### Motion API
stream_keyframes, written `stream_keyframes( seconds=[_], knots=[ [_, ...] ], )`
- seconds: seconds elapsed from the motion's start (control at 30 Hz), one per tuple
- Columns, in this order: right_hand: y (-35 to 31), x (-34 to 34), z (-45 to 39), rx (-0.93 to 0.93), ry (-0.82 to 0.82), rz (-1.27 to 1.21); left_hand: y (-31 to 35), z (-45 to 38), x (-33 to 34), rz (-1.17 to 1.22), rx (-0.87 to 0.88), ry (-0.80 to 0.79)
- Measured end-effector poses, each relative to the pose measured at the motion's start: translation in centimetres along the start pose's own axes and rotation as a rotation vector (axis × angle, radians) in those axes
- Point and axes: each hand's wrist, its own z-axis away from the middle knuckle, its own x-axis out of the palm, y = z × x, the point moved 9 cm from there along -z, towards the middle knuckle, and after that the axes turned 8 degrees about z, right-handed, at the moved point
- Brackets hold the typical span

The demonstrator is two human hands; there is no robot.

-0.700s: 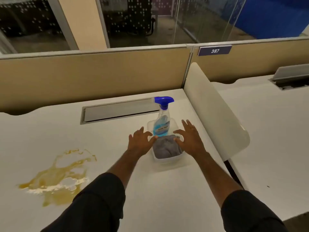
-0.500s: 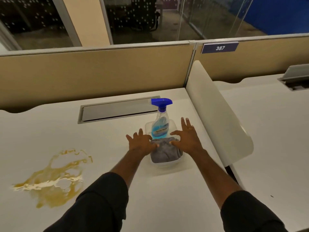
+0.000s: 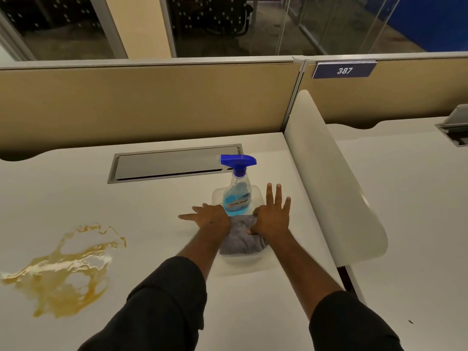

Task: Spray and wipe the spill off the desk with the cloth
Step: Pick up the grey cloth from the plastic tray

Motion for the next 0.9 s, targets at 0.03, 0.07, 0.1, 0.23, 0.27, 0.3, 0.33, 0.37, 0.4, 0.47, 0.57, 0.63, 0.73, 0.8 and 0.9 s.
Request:
stream_keyframes(
  seconds=[0.03, 0.07, 0.1, 0.23, 0.27, 0.3, 0.33, 0.37, 0.4, 0.47, 0.57, 0.63, 0.73, 0.8, 0.9],
  knots=[
    [-0.1, 0.1, -0.2, 0.008, -0.012, 0.012, 0.0, -0.2, 0.2, 0.009, -0.006, 0.001],
    [-0.2, 0.3, -0.3, 0.015, -0.02, 0.02, 0.0, -0.4, 0.3, 0.022, -0.009, 0.004],
    [-0.3, 0.4, -0.4, 0.02, -0.025, 0.02, 0.0, -0.6, 0.5, 0.04, -0.012, 0.004],
    [-0.1, 1.0, -0.9, 0.034, -0.028, -0.036, -0.2, -1.4, 1.1, 0.11, -0.017, 0.016],
    [-0.1, 1.0, -1.0, 0.029, -0.029, -0.051, -0.2, -1.5, 1.2, 0.124, -0.013, 0.024],
    [-0.2, 1.1, -1.0, 0.021, -0.028, -0.068, -0.2, -1.5, 1.2, 0.133, -0.006, 0.035],
    [-0.2, 1.1, -1.0, 0.015, -0.027, -0.086, -0.3, -1.5, 1.1, 0.139, 0.004, 0.044],
    [-0.3, 1.1, -1.0, 0.011, -0.025, -0.1, -0.3, -1.4, 1.1, 0.142, 0.015, 0.051],
    [-0.2, 1.1, -0.9, 0.009, -0.025, -0.109, -0.4, -1.3, 0.9, 0.143, 0.025, 0.056],
    [-0.1, 1.0, -0.7, 0.015, -0.021, -0.12, -0.4, -1.0, 0.7, 0.134, 0.046, 0.055],
    [0.4, 0.4, 0.1, 0.037, 0.066, -0.277, -0.5, -0.4, 0.2, 0.104, 0.085, 0.072],
    [1.0, -0.2, 0.8, 0.044, 0.159, -0.449, -0.5, 0.1, 0.0, 0.109, 0.106, 0.088],
    [2.1, 0.0, 1.6, 0.081, 0.18, -0.63, -0.4, 1.0, -0.3, 0.127, 0.156, 0.133],
    [2.4, 0.2, 1.9, 0.1, 0.152, -0.612, -0.4, 1.5, -0.6, 0.149, 0.207, 0.182],
    [2.9, -0.1, 2.8, 0.097, 0.177, -0.657, -1.0, 2.3, -0.9, 0.196, 0.274, 0.237]
  ],
)
